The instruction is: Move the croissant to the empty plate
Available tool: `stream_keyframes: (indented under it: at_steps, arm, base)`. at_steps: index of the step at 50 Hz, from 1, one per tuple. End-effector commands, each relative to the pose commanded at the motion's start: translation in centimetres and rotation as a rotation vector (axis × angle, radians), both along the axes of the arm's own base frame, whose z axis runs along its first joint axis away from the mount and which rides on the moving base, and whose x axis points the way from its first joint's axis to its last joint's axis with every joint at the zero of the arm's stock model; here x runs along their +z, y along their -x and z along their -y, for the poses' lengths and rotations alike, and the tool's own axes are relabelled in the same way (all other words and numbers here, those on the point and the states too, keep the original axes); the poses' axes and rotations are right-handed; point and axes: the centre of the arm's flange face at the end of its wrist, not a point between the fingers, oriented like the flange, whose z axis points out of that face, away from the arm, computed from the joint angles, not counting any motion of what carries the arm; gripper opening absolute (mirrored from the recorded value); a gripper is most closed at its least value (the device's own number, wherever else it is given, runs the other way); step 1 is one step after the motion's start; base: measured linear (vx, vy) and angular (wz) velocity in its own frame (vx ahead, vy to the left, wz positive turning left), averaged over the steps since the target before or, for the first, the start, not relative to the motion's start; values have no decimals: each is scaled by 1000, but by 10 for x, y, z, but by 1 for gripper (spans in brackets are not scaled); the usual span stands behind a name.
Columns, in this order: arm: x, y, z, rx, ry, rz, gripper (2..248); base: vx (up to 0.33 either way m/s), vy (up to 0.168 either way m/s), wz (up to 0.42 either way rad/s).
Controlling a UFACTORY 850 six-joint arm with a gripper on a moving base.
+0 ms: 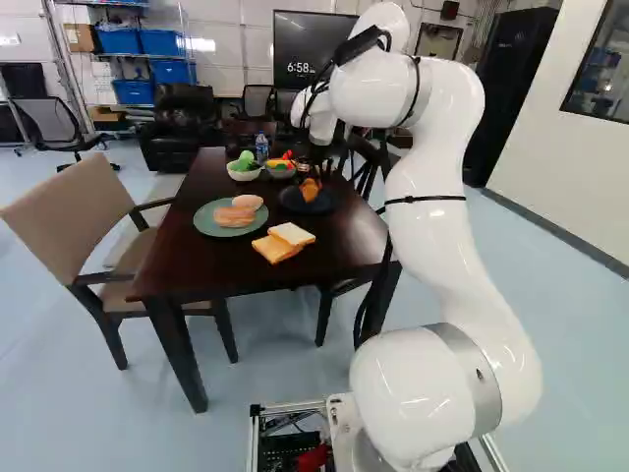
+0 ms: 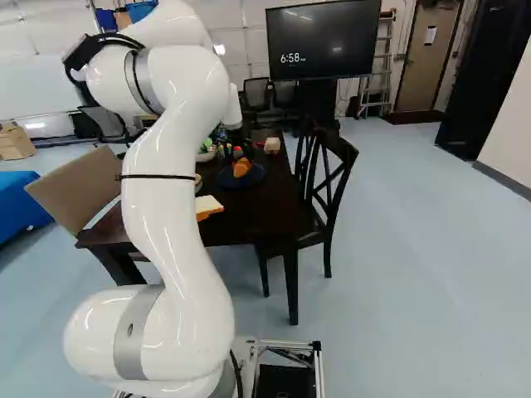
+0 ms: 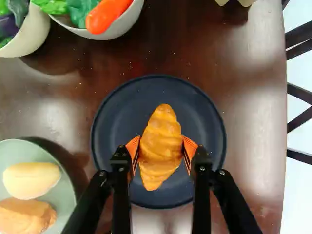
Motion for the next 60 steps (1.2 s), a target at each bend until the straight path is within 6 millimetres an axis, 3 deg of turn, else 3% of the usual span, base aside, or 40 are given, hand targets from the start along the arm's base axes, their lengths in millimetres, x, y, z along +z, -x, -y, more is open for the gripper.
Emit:
stream_keyframes:
  at_steps: [6, 42, 43, 47, 48, 53, 54, 58, 59, 60]
  arm:
    - [-9, -2, 1, -2, 1, -12, 129]
    - [-9, 0, 1, -1, 2, -40, 129]
    - [-9, 0, 1, -1, 2, -40, 152]
    - [-9, 0, 1, -1, 2, -40, 152]
    - [-9, 0, 1, -1, 2, -40, 184]
    - [-9, 0, 1, -1, 2, -40, 184]
    - [-9, 0, 1, -1, 2, -40, 218]
    - [-9, 0, 1, -1, 2, -40, 218]
    - [-9, 0, 1, -1, 2, -40, 247]
    - [-9, 0, 1, -1, 2, -40, 247]
  base:
    - [0, 0, 0]
    - [0, 0, 0]
    - [0, 0, 0]
    - [0, 0, 0]
    - [0, 0, 0]
    - [0, 0, 0]
    - [0, 0, 0]
    - [0, 0, 0]
    - [0, 0, 0]
    - [0, 0, 0]
